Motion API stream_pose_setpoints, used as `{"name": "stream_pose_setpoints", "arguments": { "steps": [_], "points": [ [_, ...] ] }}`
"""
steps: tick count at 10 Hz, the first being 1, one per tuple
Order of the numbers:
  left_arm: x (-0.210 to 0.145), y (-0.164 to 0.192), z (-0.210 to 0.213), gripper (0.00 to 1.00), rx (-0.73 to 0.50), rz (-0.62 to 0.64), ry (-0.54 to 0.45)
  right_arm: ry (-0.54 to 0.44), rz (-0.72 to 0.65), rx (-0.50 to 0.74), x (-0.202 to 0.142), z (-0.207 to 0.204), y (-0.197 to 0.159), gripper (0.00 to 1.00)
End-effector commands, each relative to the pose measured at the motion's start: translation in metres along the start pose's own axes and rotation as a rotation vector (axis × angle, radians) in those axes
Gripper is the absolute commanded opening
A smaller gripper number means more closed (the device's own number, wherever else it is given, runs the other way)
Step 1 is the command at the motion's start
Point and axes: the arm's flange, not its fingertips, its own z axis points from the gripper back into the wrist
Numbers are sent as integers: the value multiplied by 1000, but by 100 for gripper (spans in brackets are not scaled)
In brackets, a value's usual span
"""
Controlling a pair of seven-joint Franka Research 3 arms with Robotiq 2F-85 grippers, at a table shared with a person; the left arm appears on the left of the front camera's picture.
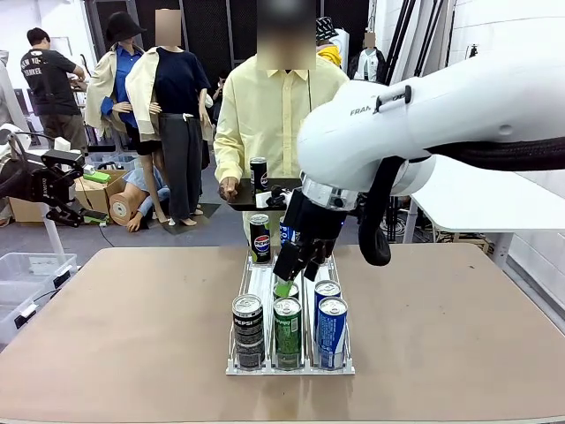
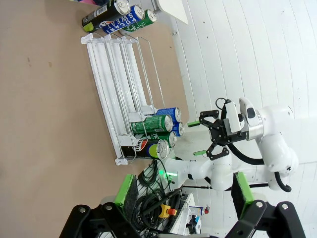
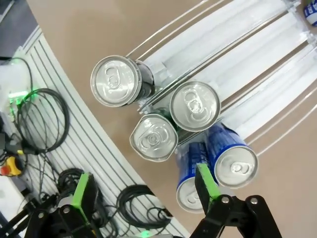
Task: Retrieve and hand over the desired beverage to the person.
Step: Pick up another can of the same type that the person held from the Automatic Can Dispenser.
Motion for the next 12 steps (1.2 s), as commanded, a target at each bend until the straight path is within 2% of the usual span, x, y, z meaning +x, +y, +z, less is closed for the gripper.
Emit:
{"name": "stream_pose_setpoints", "arguments": {
  "steps": [1, 3, 5, 12],
  "points": [
    [0, -1, 2, 100, 1, 0, -3, -7, -47, -79, 9, -13, 4, 100],
    [0, -1, 2, 100, 1, 0, -3, 10, -111, -123, 15, -24, 8, 100],
    [0, -1, 2, 100, 1, 0, -3, 21, -240, -204, 20, -37, 14, 100],
    [0, -1, 2, 100, 1, 0, -3, 24, -303, -245, 25, -61, 24, 100]
  ]
}}
